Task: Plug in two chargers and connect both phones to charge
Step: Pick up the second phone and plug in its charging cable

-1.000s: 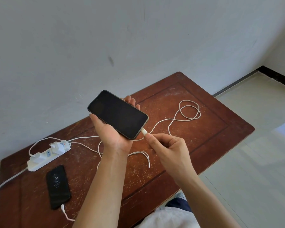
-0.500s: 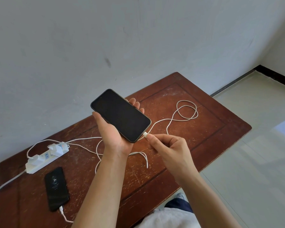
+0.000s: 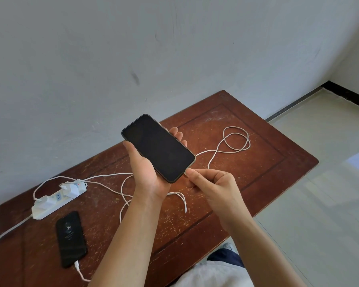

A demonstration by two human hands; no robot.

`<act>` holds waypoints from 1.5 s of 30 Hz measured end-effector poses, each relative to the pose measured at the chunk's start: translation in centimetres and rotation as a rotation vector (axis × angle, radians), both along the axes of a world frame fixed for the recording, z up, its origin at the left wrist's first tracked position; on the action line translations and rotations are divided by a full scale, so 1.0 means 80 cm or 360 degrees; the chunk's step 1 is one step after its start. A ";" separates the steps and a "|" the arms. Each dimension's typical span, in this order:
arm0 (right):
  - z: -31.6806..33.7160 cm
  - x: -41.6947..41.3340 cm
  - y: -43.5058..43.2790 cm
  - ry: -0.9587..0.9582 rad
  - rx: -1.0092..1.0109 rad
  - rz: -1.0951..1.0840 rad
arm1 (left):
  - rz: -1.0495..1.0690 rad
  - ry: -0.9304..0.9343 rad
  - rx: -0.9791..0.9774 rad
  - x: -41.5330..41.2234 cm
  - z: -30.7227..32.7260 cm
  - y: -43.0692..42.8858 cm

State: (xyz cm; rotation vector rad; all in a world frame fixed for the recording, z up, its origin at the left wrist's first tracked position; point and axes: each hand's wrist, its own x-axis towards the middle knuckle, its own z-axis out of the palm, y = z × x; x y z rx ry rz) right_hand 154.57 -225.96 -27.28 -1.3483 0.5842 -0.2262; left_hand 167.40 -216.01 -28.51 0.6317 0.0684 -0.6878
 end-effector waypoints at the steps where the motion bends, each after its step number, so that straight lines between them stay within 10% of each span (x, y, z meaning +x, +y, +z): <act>1: 0.000 0.001 -0.002 0.0022 -0.0009 0.0031 | -0.0027 0.0024 -0.0008 0.001 -0.001 0.000; 45: -0.023 0.006 -0.013 0.0023 -0.0025 -0.0058 | -0.0220 0.0017 0.0226 0.017 -0.008 0.015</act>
